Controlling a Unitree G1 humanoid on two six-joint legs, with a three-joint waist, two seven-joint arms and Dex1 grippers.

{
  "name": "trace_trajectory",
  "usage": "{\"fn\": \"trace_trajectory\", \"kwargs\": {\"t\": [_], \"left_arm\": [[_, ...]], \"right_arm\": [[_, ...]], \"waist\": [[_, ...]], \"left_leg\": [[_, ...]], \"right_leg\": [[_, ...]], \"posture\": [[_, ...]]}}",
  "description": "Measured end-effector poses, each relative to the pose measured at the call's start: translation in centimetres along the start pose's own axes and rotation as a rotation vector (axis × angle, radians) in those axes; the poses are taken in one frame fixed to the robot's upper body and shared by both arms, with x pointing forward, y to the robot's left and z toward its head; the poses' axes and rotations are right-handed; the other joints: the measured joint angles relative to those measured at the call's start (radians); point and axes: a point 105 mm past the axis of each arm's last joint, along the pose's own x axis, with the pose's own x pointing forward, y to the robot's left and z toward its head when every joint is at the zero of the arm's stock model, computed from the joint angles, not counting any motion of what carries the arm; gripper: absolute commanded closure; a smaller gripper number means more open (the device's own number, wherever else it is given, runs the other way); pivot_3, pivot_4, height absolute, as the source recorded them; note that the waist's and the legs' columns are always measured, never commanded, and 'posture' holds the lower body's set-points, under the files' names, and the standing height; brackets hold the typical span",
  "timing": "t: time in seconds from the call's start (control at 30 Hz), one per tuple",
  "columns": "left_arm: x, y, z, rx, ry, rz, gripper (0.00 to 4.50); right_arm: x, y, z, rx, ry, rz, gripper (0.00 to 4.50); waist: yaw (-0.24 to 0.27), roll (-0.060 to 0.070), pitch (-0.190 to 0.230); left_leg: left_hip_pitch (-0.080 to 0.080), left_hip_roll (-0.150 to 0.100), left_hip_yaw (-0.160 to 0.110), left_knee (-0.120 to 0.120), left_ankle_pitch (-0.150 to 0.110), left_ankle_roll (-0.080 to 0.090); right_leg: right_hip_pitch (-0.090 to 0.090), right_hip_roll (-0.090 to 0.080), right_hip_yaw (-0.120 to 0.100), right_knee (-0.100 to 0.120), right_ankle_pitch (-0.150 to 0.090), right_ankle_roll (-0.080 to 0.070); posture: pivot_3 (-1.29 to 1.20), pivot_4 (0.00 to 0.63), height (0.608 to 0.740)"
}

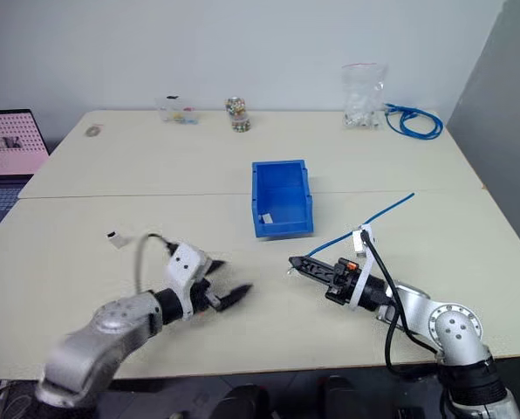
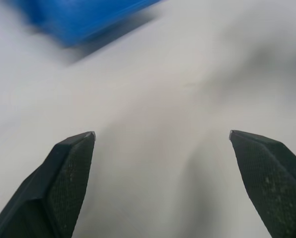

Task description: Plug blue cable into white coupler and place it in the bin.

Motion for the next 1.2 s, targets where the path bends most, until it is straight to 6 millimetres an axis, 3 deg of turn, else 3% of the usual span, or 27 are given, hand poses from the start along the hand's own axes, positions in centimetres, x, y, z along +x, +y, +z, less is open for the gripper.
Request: {"fn": "trace_trajectory", "kwargs": {"t": [0.07,0.2,0.3,0.67,0.8,1.2], "left_arm": [[-0.7,2.2,-0.5,-0.022,-0.006,0.249,0.02],[-4.2,7.8,-1.6,-0.122,-0.002,0.803,0.02],[-4.2,9.1,-2.0,-0.146,-0.004,0.908,0.02],[-0.2,12.4,-3.0,-0.400,-0.056,0.972,0.02],[0.4,13.1,-3.8,-0.423,-0.039,0.969,0.02],[2.4,15.1,-3.3,-0.449,-0.070,0.892,0.02]], "right_arm": [[0.1,-0.2,0.2,-0.008,0.009,0.001,4.30],[1.2,-0.3,1.5,-0.043,0.025,0.024,4.30],[1.8,-0.2,2.0,-0.057,0.038,0.046,4.30],[2.0,-0.6,2.0,-0.068,0.093,0.032,4.30],[1.9,-0.6,1.9,-0.062,0.091,0.028,4.30],[0.9,-0.8,1.9,-0.072,0.058,-0.023,4.30]], "waist": [[0.002,-0.001,0.000],[0.008,-0.001,0.000],[0.016,-0.002,-0.001],[0.014,-0.004,-0.001],[0.013,-0.004,-0.001],[0.012,-0.004,-0.001]], "left_leg": [[-0.001,0.000,-0.001,0.000,0.000,0.000],[0.000,0.000,-0.001,0.001,0.000,0.000],[0.000,-0.001,-0.001,0.001,0.000,0.000],[-0.001,-0.001,0.000,0.001,0.000,0.000],[-0.001,-0.001,-0.002,0.002,0.000,0.000],[-0.001,-0.001,-0.001,0.002,0.000,0.000]], "right_leg": [[0.000,0.000,-0.001,-0.001,0.001,0.001],[0.000,0.000,-0.003,0.001,0.000,0.004],[0.001,0.002,-0.004,0.002,0.000,0.004],[0.001,0.001,-0.004,0.001,0.004,-0.001],[0.001,0.001,-0.005,0.002,0.004,-0.001],[0.001,0.001,-0.005,0.002,0.004,-0.001]], "posture": [[0.00,0.150,0.740],[0.00,0.150,0.740],[0.00,0.150,0.740],[0.00,0.150,0.740],[0.00,0.150,0.740],[0.00,0.150,0.740]]}}
